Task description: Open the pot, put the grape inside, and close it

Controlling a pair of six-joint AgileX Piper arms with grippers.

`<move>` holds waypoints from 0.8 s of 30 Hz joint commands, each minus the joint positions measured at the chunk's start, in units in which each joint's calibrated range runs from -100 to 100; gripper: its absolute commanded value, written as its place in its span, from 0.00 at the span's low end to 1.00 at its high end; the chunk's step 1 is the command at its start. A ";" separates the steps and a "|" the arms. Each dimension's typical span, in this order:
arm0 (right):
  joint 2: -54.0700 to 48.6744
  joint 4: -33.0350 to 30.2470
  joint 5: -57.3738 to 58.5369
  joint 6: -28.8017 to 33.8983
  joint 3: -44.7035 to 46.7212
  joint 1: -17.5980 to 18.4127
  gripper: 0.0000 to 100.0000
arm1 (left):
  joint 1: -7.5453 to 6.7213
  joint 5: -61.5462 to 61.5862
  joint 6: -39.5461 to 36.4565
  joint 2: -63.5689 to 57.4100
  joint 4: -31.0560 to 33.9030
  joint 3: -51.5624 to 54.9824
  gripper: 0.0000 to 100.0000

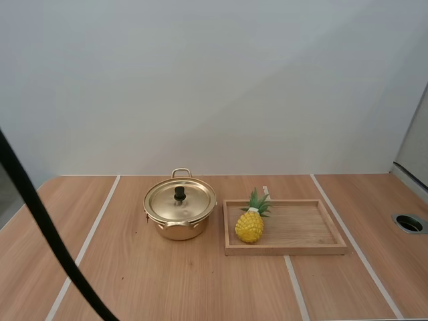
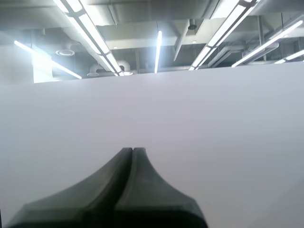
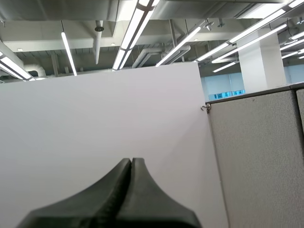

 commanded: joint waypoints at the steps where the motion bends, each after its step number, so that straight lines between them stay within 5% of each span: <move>1: -2.57 3.56 -2.16 -1.47 5.55 -1.51 0.00 | 0.14 -6.28 -0.98 -3.26 1.09 6.01 0.00; 13: -16.79 11.98 -26.76 -2.83 32.00 -4.59 0.00 | 0.60 -14.31 -3.71 -16.09 4.47 27.21 0.00; 17: -20.72 12.07 -30.02 -2.94 39.78 -4.59 0.00 | 1.43 -14.99 -9.99 -20.29 8.60 33.22 0.00; 24: -26.77 12.20 -40.24 -4.33 55.46 -4.59 0.00 | 1.50 -22.53 -10.06 -28.72 8.87 46.96 0.00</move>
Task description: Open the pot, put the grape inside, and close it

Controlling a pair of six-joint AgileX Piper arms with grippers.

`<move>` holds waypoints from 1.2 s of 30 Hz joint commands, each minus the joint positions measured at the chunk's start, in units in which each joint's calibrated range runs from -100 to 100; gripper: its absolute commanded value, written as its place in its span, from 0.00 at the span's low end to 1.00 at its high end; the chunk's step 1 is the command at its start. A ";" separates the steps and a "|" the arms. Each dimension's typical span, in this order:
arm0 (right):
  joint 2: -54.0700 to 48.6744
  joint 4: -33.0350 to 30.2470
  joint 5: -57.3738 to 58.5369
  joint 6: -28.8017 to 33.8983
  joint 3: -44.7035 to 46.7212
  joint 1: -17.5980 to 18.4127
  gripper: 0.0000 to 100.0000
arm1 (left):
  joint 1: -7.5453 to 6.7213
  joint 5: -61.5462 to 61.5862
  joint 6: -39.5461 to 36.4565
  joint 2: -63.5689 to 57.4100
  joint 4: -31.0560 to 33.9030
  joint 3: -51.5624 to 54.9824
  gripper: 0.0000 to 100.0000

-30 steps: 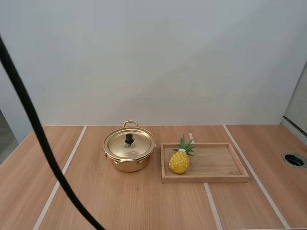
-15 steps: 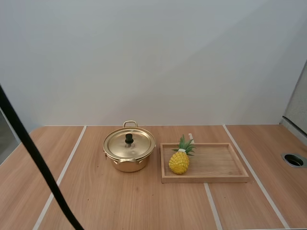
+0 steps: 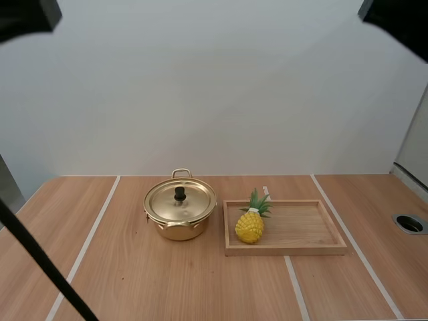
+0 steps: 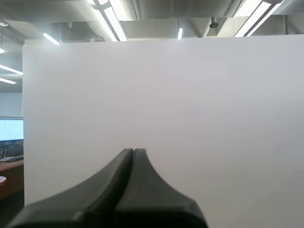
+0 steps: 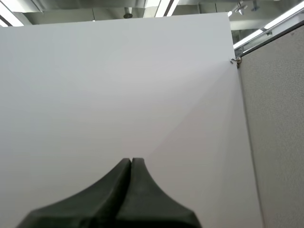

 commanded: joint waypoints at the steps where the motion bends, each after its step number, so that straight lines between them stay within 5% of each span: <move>1: -2.35 0.02 -5.44 -0.93 7.28 -0.26 0.00 | 0.13 -4.54 -0.75 -3.39 0.98 6.54 0.00; 18: -12.92 0.02 -7.34 -0.85 31.63 -0.29 0.00 | 1.75 -4.93 -1.74 -9.32 2.38 33.68 0.00; 25: -12.92 -0.44 -8.35 -0.47 41.48 -0.29 0.00 | 1.75 -21.46 -2.31 -9.32 2.38 48.53 0.00; 36: -12.92 0.07 -20.83 -0.47 57.07 -0.29 0.00 | 1.75 -29.88 -5.11 -9.32 2.38 65.56 0.00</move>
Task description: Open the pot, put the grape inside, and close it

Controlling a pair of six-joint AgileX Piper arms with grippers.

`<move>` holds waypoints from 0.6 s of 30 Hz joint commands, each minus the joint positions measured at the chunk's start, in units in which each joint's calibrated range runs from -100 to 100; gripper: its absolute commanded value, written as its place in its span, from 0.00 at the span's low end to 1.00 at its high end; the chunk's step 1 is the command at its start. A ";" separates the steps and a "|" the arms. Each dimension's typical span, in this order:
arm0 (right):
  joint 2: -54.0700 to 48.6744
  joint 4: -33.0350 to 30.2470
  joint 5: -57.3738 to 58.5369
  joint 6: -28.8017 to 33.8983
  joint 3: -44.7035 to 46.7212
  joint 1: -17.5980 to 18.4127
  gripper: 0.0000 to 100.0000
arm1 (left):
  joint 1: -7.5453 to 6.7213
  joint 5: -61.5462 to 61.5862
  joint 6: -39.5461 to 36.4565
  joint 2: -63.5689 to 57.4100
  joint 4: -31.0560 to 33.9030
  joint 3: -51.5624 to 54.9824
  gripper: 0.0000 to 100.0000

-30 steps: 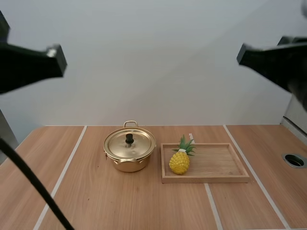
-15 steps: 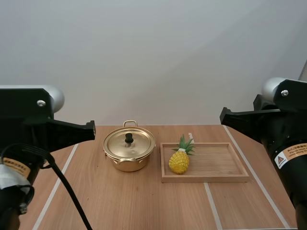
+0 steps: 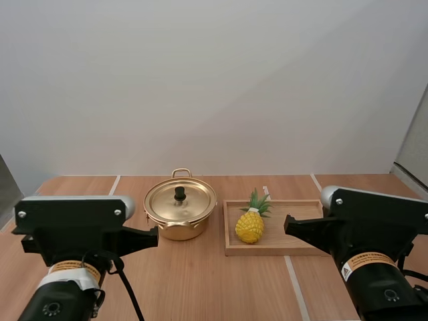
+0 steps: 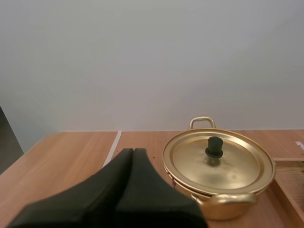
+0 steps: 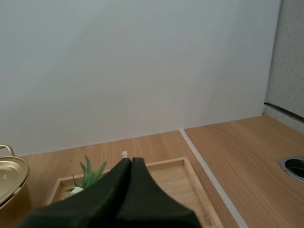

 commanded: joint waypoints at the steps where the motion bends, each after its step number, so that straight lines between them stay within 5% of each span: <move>1: -0.42 0.04 -8.57 -0.15 10.41 -0.29 0.00 | 0.14 -11.98 -2.53 -0.17 0.21 11.54 0.00; 18: -0.42 0.48 7.81 -4.49 10.41 -0.05 0.00 | 0.21 0.65 -7.18 -0.17 0.21 11.54 0.00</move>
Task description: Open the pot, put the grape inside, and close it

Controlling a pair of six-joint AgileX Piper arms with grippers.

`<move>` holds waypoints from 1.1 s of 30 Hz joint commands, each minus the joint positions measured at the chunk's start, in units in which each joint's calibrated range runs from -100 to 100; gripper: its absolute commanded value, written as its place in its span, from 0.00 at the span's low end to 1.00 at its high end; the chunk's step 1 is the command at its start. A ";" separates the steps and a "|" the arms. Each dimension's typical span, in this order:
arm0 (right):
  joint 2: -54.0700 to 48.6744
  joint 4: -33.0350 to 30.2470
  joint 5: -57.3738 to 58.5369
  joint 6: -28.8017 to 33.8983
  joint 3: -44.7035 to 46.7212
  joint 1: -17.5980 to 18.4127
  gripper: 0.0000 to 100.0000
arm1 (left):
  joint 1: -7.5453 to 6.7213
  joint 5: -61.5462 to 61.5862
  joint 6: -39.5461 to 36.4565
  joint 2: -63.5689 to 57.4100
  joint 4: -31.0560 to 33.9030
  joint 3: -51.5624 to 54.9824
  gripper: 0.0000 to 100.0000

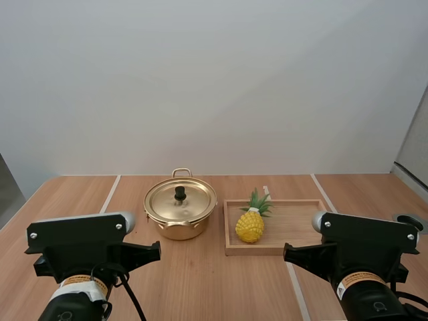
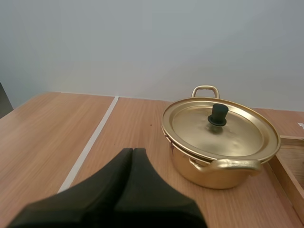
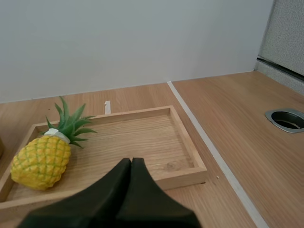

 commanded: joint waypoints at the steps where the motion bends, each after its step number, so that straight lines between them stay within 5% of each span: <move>1: -0.32 0.12 0.47 -1.91 0.00 0.16 0.00 | 0.05 0.26 -0.97 -0.29 0.21 0.05 0.00; 25: -0.32 0.12 -0.06 -2.13 0.00 3.00 0.00 | 0.05 -0.42 -0.98 -0.29 0.21 0.05 0.00; 30: -0.32 14.89 -1.36 -16.55 0.00 3.00 0.00 | 0.05 -0.42 -0.98 -0.29 0.21 0.05 0.00; 33: -0.32 16.00 -1.36 -17.85 0.00 3.00 0.00 | 0.05 -0.42 -0.98 -0.29 0.21 0.05 0.00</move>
